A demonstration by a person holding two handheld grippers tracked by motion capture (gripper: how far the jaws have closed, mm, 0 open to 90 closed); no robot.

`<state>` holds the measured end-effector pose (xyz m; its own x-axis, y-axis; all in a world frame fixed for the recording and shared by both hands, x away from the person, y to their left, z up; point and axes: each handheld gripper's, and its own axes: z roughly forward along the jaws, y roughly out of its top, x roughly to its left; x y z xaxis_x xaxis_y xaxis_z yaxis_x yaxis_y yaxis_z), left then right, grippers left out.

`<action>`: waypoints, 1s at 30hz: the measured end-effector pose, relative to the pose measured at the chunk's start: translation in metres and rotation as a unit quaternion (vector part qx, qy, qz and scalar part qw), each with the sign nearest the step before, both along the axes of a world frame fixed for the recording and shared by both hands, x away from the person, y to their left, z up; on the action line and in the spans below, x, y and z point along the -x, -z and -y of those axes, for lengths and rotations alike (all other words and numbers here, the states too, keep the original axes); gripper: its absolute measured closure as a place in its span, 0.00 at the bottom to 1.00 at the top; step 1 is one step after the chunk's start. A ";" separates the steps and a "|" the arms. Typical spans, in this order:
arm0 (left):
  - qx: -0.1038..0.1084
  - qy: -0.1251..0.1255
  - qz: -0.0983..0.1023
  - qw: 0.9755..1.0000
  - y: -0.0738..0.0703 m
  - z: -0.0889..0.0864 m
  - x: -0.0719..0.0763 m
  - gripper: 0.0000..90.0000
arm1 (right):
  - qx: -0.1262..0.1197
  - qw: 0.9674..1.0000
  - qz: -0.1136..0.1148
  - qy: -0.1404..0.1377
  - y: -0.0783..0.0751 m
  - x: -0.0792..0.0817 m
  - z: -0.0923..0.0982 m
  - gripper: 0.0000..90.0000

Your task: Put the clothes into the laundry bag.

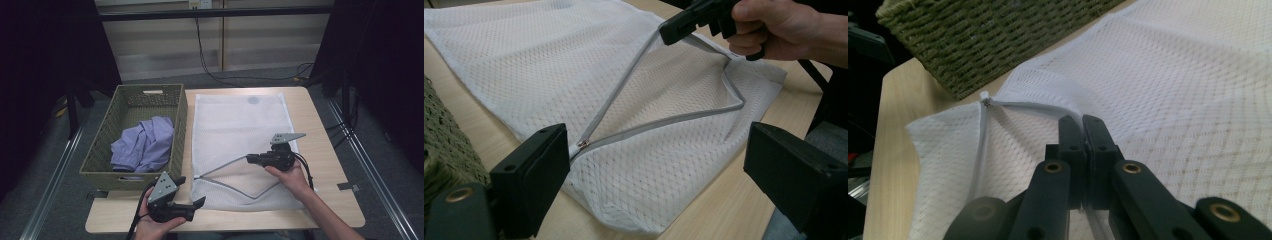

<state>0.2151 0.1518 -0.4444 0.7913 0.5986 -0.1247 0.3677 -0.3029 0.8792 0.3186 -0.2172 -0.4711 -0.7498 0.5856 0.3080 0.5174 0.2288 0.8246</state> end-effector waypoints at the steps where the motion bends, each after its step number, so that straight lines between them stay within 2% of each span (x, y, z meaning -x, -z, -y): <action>1: 0.003 -0.001 -0.001 1.000 0.000 0.001 0.000 0.12 | -0.004 1.000 0.002 0.000 -0.002 0.000 0.001 0.98; 6: -0.002 0.001 0.000 1.000 0.000 0.000 0.000 0.12 | -0.013 1.000 0.012 0.002 -0.008 0.001 0.001 0.98; 16: 0.002 0.002 -0.002 1.000 0.001 0.001 0.000 0.12 | -0.036 0.999 0.017 0.009 -0.016 0.000 0.005 0.98; 30: 0.001 0.002 -0.004 1.000 0.001 0.002 0.000 0.12 | -0.055 0.998 0.029 0.012 -0.029 -0.002 0.007 0.98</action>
<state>0.2148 0.1494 -0.4452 0.7930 0.5946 -0.1326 0.3732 -0.3020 0.8772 0.3203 -0.2239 -0.4421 -0.7546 0.5685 0.3278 0.4727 0.1244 0.8724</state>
